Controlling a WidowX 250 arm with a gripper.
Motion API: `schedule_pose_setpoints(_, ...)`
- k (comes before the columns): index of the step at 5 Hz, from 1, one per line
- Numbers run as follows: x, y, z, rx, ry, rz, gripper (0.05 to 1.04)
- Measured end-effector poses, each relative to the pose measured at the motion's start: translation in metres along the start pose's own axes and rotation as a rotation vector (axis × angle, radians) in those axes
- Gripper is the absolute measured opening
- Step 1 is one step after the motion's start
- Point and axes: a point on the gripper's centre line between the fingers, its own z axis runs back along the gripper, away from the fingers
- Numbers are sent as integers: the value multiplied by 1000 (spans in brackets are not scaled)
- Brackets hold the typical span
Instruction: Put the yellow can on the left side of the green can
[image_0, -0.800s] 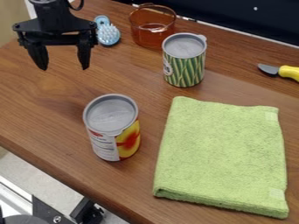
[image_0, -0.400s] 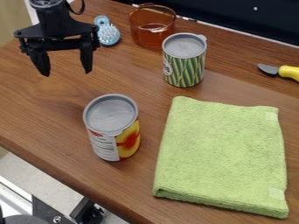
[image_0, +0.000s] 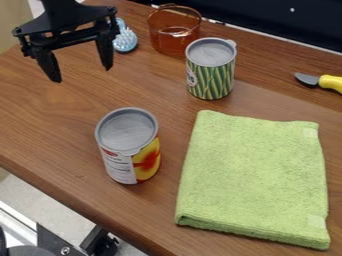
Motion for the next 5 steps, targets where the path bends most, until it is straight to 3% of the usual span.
schedule_pose_setpoints(1, -30, -8, 11, 31, 76, 91, 997)
schedule_pose_setpoints(2, -70, -12, 9, 61, 170, 170, 997)
schedule_pose_setpoints(3, -104, -19, 8, 41, 215, 198, 997)
schedule_pose_setpoints(4, -124, -28, 0, 32, 233, 235, 997)
schedule_pose_setpoints(5, -133, -36, -19, 10, 216, 255, 997)
